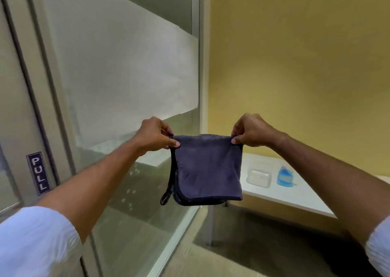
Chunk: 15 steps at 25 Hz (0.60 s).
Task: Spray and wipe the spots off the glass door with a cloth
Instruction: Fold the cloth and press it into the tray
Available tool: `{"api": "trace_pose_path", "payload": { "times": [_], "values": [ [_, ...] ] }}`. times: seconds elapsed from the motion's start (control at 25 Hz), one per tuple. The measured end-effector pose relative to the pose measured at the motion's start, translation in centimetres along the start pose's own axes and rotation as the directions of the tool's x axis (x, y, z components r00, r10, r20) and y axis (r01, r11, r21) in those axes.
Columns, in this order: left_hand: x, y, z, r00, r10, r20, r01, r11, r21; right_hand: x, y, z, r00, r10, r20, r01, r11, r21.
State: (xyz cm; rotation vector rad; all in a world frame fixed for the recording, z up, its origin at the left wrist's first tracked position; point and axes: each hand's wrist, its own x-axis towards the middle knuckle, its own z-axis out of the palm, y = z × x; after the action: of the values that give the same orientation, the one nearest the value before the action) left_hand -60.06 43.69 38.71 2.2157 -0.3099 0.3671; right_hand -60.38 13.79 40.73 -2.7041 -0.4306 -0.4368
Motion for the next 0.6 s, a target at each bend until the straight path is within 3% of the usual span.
{"api": "trace_pose_path", "payload": {
  "times": [0.4, 0.6],
  "values": [
    [12.2, -2.3, 15.3, 0.956, 0.149, 0.254, -0.140, 0.989, -0.052, 1.7, 13.1, 1.3, 0.970, 0.223, 0.091, -0.203, 0.961, -0.188],
    [18.4, -3.2, 20.8, 0.911, 0.217, 0.350, -0.211, 0.976, -0.057, 3.7, 17.8, 2.5, 0.951, 0.275, 0.140, -0.251, 0.953, -0.171]
  ]
}}
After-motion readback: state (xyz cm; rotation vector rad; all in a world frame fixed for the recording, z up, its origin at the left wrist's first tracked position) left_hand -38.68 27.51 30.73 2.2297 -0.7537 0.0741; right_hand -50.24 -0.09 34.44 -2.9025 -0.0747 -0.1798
